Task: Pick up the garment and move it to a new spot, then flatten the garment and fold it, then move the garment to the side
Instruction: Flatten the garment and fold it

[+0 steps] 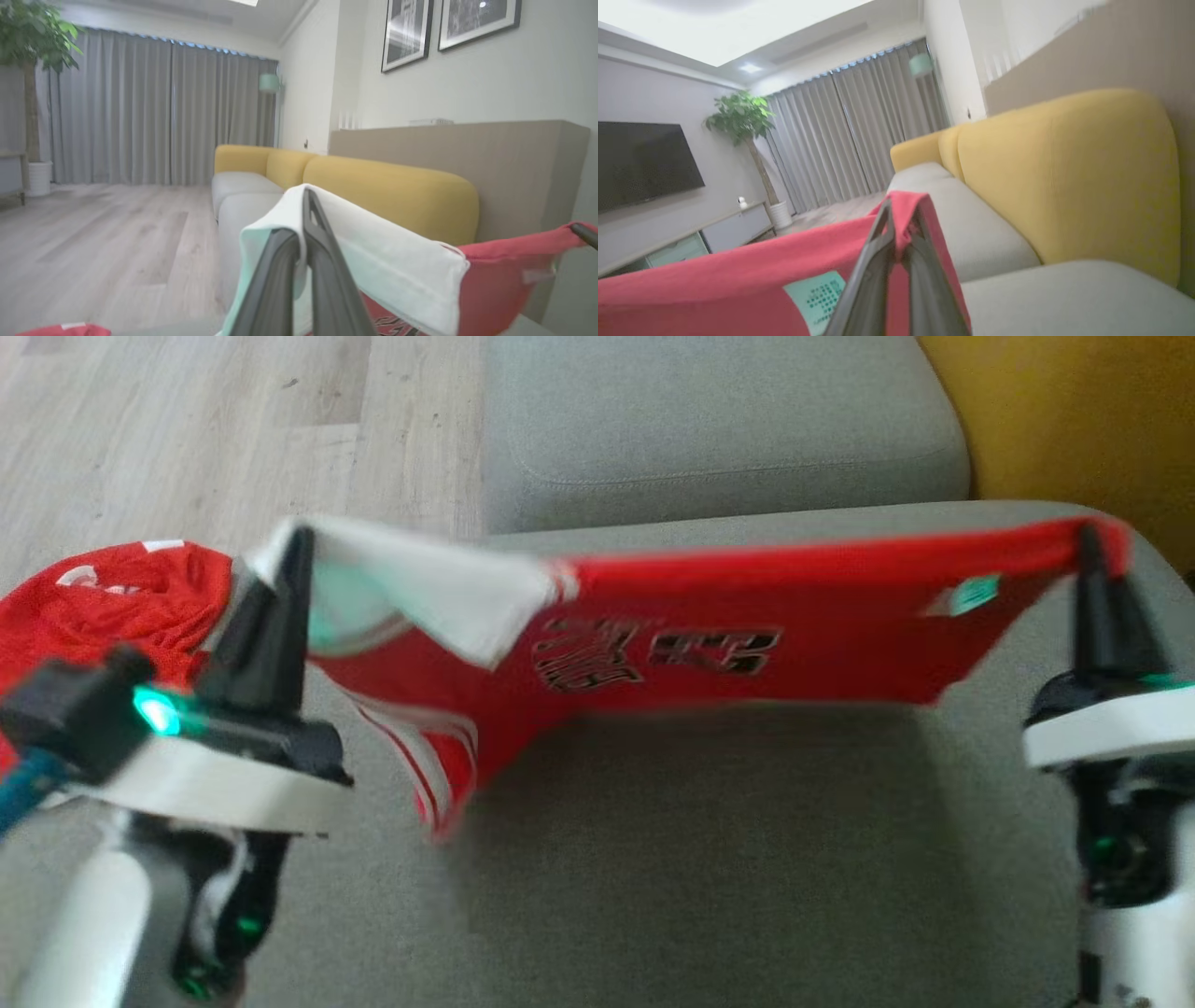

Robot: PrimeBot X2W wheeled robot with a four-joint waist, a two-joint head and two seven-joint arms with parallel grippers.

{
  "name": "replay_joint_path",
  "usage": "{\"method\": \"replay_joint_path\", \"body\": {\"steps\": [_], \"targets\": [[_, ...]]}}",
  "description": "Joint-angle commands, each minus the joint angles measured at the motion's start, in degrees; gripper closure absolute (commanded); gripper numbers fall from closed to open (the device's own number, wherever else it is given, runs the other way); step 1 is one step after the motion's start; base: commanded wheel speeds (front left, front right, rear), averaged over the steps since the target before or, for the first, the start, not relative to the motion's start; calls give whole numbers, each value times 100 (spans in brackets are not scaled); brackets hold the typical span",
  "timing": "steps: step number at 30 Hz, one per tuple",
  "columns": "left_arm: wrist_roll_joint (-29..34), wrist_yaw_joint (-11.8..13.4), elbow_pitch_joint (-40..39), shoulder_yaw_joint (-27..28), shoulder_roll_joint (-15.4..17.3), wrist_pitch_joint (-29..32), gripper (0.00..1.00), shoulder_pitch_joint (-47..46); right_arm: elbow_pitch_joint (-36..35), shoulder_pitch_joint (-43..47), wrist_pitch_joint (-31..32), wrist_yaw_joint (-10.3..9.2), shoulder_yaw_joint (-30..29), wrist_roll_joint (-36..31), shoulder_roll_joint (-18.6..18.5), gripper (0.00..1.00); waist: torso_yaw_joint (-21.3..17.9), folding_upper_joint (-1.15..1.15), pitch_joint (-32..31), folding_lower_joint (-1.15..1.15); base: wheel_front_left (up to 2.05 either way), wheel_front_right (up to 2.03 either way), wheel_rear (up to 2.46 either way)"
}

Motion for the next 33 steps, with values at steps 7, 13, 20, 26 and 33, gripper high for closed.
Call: {"method": "replay_joint_path", "body": {"steps": [7, 13, 20, 26, 33], "targets": [[-13, -65, -989, 444, 536, 638, 100, -1451, -1902, -509, 662, 21, -239, -96, -24, 100, -97, 0, 74, 1, 0, 0, 0], [-126, -190, -647, 348, 544, 952, 100, -2353, -2275, -778, 1218, 21, -309, -312, -24, 100, -165, 0, 368, 1, 0, 0, 0], [-125, -452, 754, 193, 337, 760, 100, -3504, -1234, -1688, 1439, 21, -114, -473, -52, 100, -302, 0, 1247, 1, 0, 0, 0], [470, -723, 2231, 45, 343, 207, 100, -5288, 327, -3588, 1047, 21, 74, -936, -60, 100, -441, 0, 2142, 1, 0, 0, 0], [1258, -738, 3862, -192, 116, -1083, 100, -6988, 2353, -5682, 121, 21, -2, -1923, -43, 100, -427, 0, 2621, 1, 0, 0, 0]]}}
